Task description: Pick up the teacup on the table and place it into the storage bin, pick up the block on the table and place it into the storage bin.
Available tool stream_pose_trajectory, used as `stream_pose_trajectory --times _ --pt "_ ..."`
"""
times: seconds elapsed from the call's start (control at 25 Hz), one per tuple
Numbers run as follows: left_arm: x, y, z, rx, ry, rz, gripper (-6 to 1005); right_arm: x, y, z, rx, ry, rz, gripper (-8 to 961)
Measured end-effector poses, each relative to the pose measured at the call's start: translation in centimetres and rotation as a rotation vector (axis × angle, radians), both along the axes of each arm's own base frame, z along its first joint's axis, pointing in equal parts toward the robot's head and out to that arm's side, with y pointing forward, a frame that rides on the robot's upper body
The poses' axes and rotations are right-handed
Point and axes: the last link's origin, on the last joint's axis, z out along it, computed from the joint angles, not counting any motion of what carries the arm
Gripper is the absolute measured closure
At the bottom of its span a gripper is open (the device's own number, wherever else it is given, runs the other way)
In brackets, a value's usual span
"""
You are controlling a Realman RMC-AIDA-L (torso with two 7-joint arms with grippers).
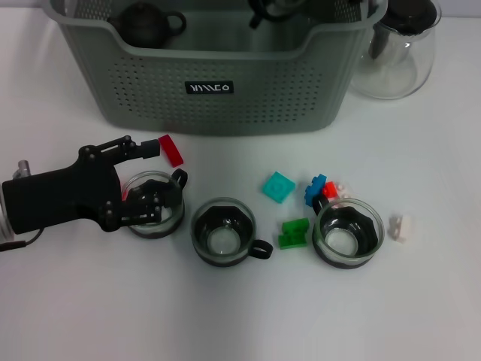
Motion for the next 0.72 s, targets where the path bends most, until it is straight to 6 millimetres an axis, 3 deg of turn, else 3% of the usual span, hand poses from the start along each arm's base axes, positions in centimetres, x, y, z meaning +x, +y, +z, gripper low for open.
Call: stream_pose_trajectory --times 0.28,0.72 --pt "-0.1 0.1 -0.2 0.002 0.004 0.011 158 1.5 -0.2 0.0 -0.004 -0.005 -0.038 893" --pt "-0.1 0.3 -0.2 0.009 0.005 0.016 158 1.5 0.2 1.0 0.036 0.036 -0.047 891"
